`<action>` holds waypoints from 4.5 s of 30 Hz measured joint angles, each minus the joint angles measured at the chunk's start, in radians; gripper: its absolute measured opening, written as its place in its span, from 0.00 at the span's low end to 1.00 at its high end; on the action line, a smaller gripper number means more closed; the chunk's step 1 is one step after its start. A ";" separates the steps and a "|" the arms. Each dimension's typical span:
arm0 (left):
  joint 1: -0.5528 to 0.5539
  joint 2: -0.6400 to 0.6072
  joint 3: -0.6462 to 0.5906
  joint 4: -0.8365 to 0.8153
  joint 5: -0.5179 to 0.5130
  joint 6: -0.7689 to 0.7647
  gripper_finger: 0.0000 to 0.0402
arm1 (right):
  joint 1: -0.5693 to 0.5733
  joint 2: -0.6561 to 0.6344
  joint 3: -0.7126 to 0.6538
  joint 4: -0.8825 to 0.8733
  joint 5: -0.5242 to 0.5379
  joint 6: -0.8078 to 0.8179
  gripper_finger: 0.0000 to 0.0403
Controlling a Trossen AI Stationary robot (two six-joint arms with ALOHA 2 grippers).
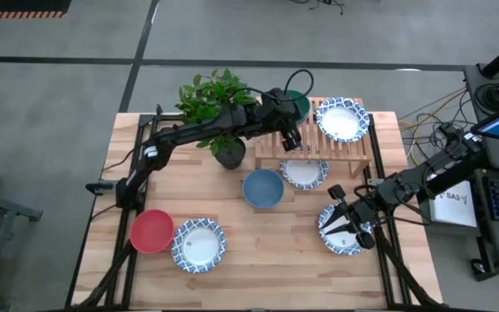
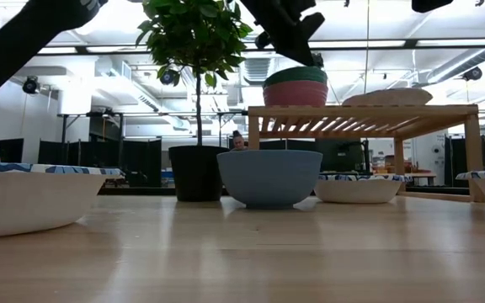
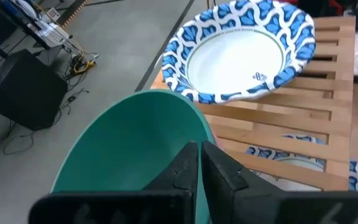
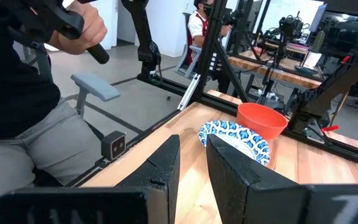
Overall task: Place and stack bowls onto a shelf
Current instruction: Stack the green bowl on top of the pink bowl on the shelf, then stack the white patterned bowl on top of the other white patterned bowl on the shelf
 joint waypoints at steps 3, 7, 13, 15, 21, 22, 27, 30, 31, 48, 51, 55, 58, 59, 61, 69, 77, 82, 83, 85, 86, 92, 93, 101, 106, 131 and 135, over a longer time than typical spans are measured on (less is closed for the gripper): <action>0.000 0.000 0.000 -0.004 0.000 -0.014 0.01 | 0.000 0.000 0.000 -0.002 0.000 0.000 0.17; 0.000 0.000 0.000 -0.010 0.000 -0.019 0.00 | 0.000 0.000 0.000 -0.007 0.000 0.003 0.17; -0.003 0.016 0.000 -0.062 0.000 -0.046 0.00 | 0.000 0.000 0.000 -0.008 0.000 0.007 0.17; -0.007 0.016 0.000 -0.061 0.000 -0.047 0.00 | 0.000 0.000 0.000 -0.008 0.000 0.007 0.17; -0.012 0.004 0.000 -0.061 0.000 -0.047 0.00 | 0.000 0.000 0.000 -0.008 0.000 0.005 0.17; -0.015 -0.002 0.001 -0.061 0.000 -0.047 0.00 | 0.000 0.000 0.000 -0.008 0.000 0.002 0.17; -0.069 -0.044 0.011 -0.087 0.000 -0.051 0.00 | 0.000 0.000 0.000 -0.006 0.050 0.017 0.17; -0.119 -0.076 0.010 -0.133 -0.001 -0.049 0.00 | 0.000 0.001 0.000 -0.009 0.147 0.049 0.17; -0.136 -0.088 0.010 -0.147 -0.001 -0.046 0.00 | 0.000 0.003 0.000 -0.011 0.177 0.053 0.17; -0.311 -0.362 -0.128 -0.383 -0.006 0.013 0.00 | 0.000 0.009 0.000 -0.014 0.344 0.258 0.17; -0.306 -0.482 -0.282 -0.304 -0.076 0.018 0.00 | 0.000 0.009 0.000 -0.033 0.420 0.283 0.17; -0.305 -0.658 -0.492 -0.104 -0.108 0.090 0.00 | -0.004 0.008 0.000 -0.006 0.528 0.282 0.17; -0.307 -0.776 -0.603 -0.001 -0.096 0.128 0.00 | -0.023 -0.012 0.015 0.078 0.641 0.281 0.17; -0.305 -0.815 -0.635 0.019 -0.096 0.135 0.00 | -0.033 -0.019 0.035 0.092 0.669 0.281 0.17; -0.302 -0.885 -0.695 0.060 -0.097 0.140 0.00 | -0.058 -0.034 0.090 0.099 0.702 0.279 0.17; -0.304 -1.145 -0.984 0.263 0.058 0.042 0.00 | -0.098 -0.016 0.286 -0.099 0.563 0.165 0.17; -0.380 -1.347 -1.353 0.513 0.141 -0.174 0.00 | -0.097 0.142 0.305 -0.163 0.479 0.330 0.17; -0.449 -1.456 -1.475 0.651 0.140 -0.207 0.00 | -0.096 0.279 0.366 -0.188 0.431 0.529 0.17; -0.459 -1.472 -1.498 0.676 0.140 -0.199 0.00 | -0.095 0.303 0.383 -0.208 0.415 0.558 0.17; -0.471 -1.502 -1.540 0.719 0.141 -0.180 0.00 | -0.096 0.339 0.443 -0.236 0.404 0.614 0.17; -0.474 -1.513 -1.561 0.734 0.141 -0.173 0.00 | -0.096 0.356 0.477 -0.286 0.405 0.652 0.17; -0.473 -1.574 -1.638 0.769 0.130 -0.109 0.00 | -0.096 0.474 0.679 -0.720 0.414 0.870 0.17; -0.473 -1.581 -1.646 0.767 0.130 -0.099 0.00 | -0.097 0.489 0.720 -0.777 0.416 0.900 0.17; -0.473 -1.628 -1.649 0.722 0.129 -0.099 0.00 | -0.138 0.612 0.970 -1.238 0.417 1.085 0.17; -0.473 -1.665 -1.649 0.658 0.129 -0.157 0.00 | -0.182 0.655 1.046 -1.396 0.410 1.128 0.17; -0.473 -1.707 -1.650 0.539 0.128 -0.188 0.00 | -0.331 0.842 1.044 -1.450 0.135 1.064 0.17; -0.473 -1.693 -1.651 0.537 0.128 -0.193 0.00 | -0.326 0.843 1.013 -1.465 0.084 1.097 0.17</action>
